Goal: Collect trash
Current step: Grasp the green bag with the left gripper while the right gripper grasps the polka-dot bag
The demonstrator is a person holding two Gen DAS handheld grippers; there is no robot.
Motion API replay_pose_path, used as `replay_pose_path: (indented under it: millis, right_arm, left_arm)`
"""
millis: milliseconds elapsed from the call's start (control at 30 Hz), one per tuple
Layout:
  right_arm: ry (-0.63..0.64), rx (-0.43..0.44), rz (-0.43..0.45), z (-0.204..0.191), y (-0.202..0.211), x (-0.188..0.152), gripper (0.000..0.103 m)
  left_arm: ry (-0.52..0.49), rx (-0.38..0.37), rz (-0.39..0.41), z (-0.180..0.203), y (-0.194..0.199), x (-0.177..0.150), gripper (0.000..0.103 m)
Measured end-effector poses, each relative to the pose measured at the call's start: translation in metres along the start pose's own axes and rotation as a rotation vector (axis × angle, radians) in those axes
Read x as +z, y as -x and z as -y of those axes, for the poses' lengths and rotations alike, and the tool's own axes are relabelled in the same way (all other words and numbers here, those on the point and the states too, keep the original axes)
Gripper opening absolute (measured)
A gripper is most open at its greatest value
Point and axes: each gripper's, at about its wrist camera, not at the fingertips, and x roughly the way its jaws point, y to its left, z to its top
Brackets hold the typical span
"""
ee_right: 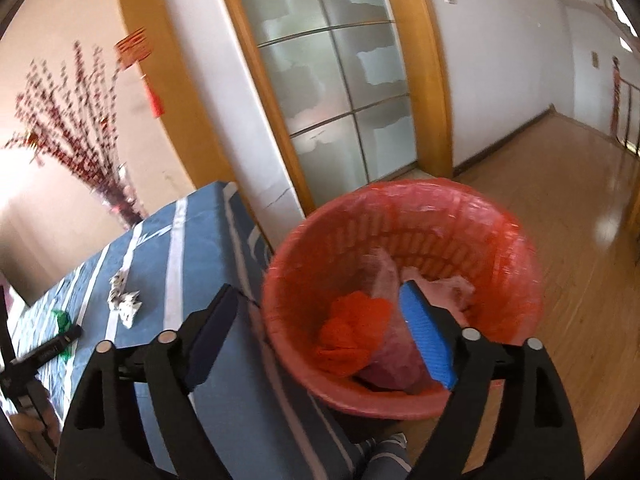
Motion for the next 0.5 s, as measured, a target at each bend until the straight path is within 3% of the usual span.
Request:
replay_pose_path:
  millis: [233, 400, 500]
  right_arm:
    - [0.119, 0.016, -0.013, -0.051, -0.008, -0.006, 0.088]
    - [0.188, 0.03, -0.022, -0.079, -0.01, -0.011, 0.088]
    - [0.221, 0.048, -0.036, -0.094, -0.013, -0.013, 0.088]
  left_arm:
    - [0.173, 0.126, 0.008, -0.087, -0.011, 0.018, 0.071]
    - [0.192, 0.11, -0.038, -0.102, -0.033, 0.022, 0.07]
    - [0.204, 0.09, -0.069, -0.103, -0.042, 0.02, 0.059]
